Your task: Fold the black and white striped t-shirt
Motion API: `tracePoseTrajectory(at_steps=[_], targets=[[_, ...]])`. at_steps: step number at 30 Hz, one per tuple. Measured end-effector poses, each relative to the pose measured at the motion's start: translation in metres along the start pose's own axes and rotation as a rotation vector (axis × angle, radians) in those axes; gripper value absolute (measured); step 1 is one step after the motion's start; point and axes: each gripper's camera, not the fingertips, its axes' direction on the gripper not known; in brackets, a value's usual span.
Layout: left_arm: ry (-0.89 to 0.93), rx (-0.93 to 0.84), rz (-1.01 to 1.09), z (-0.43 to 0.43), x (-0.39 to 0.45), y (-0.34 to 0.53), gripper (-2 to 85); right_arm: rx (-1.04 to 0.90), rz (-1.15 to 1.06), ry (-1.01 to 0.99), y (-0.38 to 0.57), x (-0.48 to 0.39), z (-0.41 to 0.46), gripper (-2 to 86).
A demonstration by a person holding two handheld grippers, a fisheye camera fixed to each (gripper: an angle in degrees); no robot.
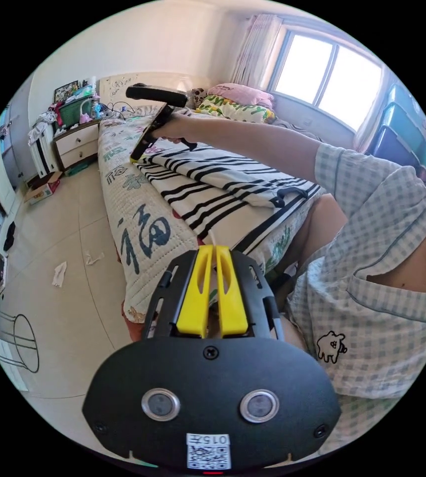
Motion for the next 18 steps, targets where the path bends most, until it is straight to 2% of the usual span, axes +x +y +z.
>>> tracePoseTrajectory(at_steps=[3, 6, 9, 13, 18], targets=[[0.031, 0.048, -0.051, -0.016, -0.015, 0.002, 5.7, 0.123, 0.023, -0.084, 0.024, 0.001, -0.034, 5.2], [-0.047, 0.194, -0.064, -0.052, -0.028, -0.001, 6.9, 0.201, -0.085, -0.168, 0.074, -0.022, -0.077, 7.6], [-0.131, 0.221, -0.042, -0.071, -0.045, -0.044, 7.1, 0.205, -0.213, -0.222, 0.140, -0.065, -0.097, 8.2], [-0.139, 0.105, -0.072, -0.034, -0.084, -0.142, 7.1, 0.189, -0.276, -0.321, 0.213, -0.111, -0.096, 8.3], [-0.039, -0.085, -0.201, 0.053, -0.127, -0.240, 3.9, 0.092, -0.297, -0.245, 0.237, -0.137, -0.069, 8.5]])
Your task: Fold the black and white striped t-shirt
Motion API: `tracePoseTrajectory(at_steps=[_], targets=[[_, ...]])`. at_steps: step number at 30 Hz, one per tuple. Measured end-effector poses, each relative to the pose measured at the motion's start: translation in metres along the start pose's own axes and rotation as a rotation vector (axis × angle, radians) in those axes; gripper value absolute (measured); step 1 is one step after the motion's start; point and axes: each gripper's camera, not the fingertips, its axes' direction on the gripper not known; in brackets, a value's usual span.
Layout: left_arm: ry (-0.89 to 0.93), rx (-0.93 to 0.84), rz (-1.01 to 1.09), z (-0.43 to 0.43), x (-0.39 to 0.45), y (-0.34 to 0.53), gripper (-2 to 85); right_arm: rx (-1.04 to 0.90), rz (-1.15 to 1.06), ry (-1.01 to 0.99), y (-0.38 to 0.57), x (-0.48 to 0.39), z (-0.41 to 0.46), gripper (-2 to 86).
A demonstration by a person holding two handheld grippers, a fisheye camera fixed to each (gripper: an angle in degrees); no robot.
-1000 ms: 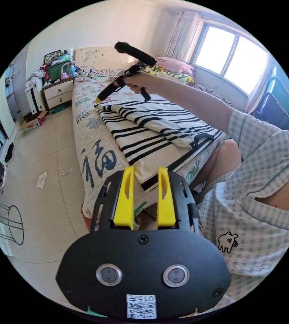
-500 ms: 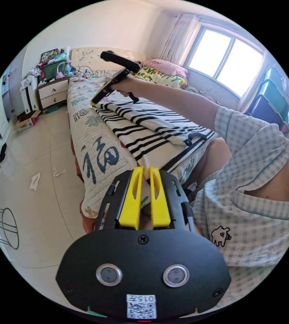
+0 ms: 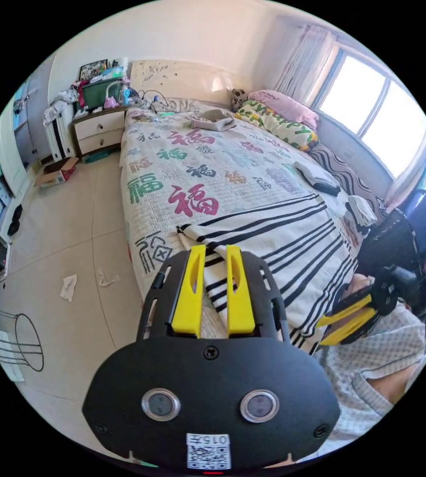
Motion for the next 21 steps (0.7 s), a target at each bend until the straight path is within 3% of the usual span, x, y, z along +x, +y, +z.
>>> tracePoseTrajectory(at_steps=[6, 10, 18, 21], targets=[[-0.042, -0.086, -0.125, 0.053, -0.014, -0.047, 0.3, 0.052, -0.002, 0.028, 0.016, -0.006, 0.003, 1.0], [-0.072, -0.003, -0.172, 0.044, -0.024, -0.053, -0.5, 0.089, -0.031, -0.001, 0.031, -0.013, -0.002, -0.1], [0.134, 0.022, -0.211, 0.041, -0.031, -0.026, 6.9, 0.083, 0.006, -0.005, 0.042, -0.007, 0.009, -0.2], [0.158, 0.099, -0.295, 0.052, -0.033, -0.020, 5.8, 0.081, 0.004, 0.026, 0.044, -0.011, 0.012, -0.3]])
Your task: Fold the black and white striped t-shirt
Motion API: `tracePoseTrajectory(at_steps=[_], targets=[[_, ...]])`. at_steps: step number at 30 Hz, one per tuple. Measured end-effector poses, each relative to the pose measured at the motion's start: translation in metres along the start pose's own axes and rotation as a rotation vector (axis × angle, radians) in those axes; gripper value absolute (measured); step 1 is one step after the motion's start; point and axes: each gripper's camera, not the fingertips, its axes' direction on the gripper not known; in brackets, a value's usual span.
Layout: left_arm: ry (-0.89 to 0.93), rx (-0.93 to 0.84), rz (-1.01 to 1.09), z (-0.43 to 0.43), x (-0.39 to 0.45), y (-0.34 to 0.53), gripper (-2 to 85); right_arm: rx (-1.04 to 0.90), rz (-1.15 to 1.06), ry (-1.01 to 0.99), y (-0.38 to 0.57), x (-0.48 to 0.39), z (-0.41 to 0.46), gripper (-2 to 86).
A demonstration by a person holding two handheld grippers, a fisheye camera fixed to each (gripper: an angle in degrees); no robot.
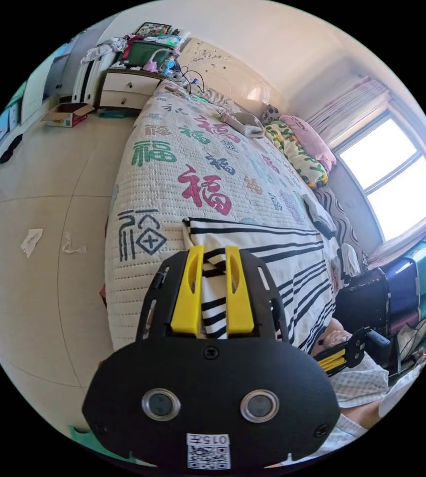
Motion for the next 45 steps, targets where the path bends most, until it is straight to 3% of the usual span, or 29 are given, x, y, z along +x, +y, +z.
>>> tracePoseTrajectory(at_steps=[5, 14, 17, 20, 31, 37, 45], targets=[[0.010, -0.032, -0.060, 0.016, 0.001, -0.019, 0.1, 0.019, 0.018, -0.002, 0.007, 0.000, -0.003, -0.3], [-0.242, -0.022, 0.070, 0.045, 0.060, -0.024, -0.9, 0.008, -0.053, 0.024, 0.011, -0.007, -0.010, -0.3], [-0.527, -0.030, 0.140, 0.066, 0.082, -0.017, -0.8, -0.059, -0.075, 0.054, 0.008, -0.009, 0.004, -0.1], [-0.569, -0.004, 0.203, 0.080, 0.094, -0.001, -0.3, -0.024, -0.047, 0.043, 0.009, -0.006, -0.003, 1.4], [-0.504, 0.004, 0.497, 0.032, 0.171, 0.141, 7.9, 0.134, 0.100, -0.082, 0.006, 0.041, -0.038, 6.2], [-0.815, -0.021, 0.574, 0.031, 0.218, 0.245, 6.7, 0.136, 0.176, -0.070, -0.006, 0.075, -0.033, 5.6], [-0.929, 0.046, 0.584, 0.066, 0.273, 0.320, 7.9, 0.163, 0.297, -0.052, -0.070, 0.126, -0.031, 5.6]])
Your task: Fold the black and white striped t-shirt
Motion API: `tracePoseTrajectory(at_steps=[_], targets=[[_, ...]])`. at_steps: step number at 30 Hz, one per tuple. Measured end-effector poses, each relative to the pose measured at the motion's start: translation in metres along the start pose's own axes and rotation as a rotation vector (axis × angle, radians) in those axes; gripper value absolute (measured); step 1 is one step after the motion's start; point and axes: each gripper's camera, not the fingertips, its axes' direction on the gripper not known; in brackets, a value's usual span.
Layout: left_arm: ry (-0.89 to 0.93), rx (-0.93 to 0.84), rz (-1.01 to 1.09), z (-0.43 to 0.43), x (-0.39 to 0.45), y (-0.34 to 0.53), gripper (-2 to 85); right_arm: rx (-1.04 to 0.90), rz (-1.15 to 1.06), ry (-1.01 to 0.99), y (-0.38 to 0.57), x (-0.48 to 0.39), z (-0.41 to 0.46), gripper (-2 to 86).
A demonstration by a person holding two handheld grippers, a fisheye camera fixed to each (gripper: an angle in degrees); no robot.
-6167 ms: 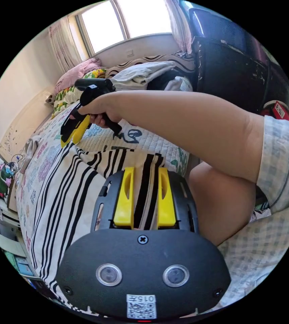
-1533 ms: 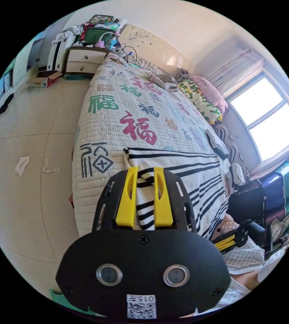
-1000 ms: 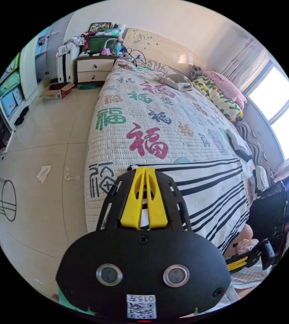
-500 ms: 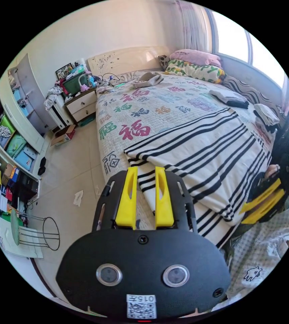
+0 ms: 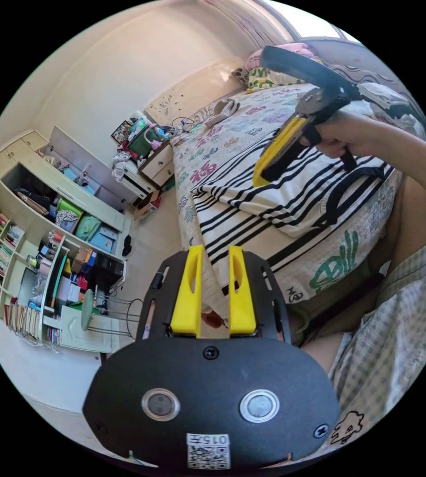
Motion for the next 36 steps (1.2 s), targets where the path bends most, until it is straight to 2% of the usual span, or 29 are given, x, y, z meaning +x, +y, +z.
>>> tracePoseTrajectory(at_steps=[8, 14, 18, 21, 23, 25, 29, 32, 36], targets=[[0.033, -0.016, -0.052, 0.030, 0.019, 0.033, 8.3, -0.070, 0.056, 0.070, -0.101, 0.015, 0.038, 6.0], [0.085, 0.070, -0.105, 0.038, 0.006, 0.061, 8.5, -0.131, 0.107, 0.169, -0.159, 0.031, 0.071, 6.6], [0.421, 0.288, -0.273, 0.039, -0.037, 0.104, 10.4, -0.165, 0.175, 0.146, -0.202, 0.048, 0.088, 7.6], [0.473, 0.380, -0.443, 0.048, -0.074, 0.139, 10.7, -0.222, 0.201, 0.225, -0.236, 0.058, 0.104, 8.3], [0.493, 0.381, -0.520, 0.061, -0.090, 0.156, 10.7, -0.269, 0.212, 0.266, -0.255, 0.062, 0.118, 8.9], [0.568, 0.344, -0.556, 0.081, -0.101, 0.166, 10.9, -0.335, 0.239, 0.220, -0.278, 0.067, 0.140, 10.3], [0.586, 0.262, -0.523, 0.104, -0.099, 0.164, 11.1, -0.433, 0.312, 0.148, -0.309, 0.077, 0.179, 11.6], [0.551, 0.276, -0.537, 0.110, -0.101, 0.169, 10.2, -0.472, 0.389, 0.132, -0.329, 0.088, 0.201, 11.4], [0.631, 0.318, -0.577, 0.118, -0.116, 0.184, 9.5, -0.498, 0.387, 0.178, -0.355, 0.092, 0.210, 10.5]])
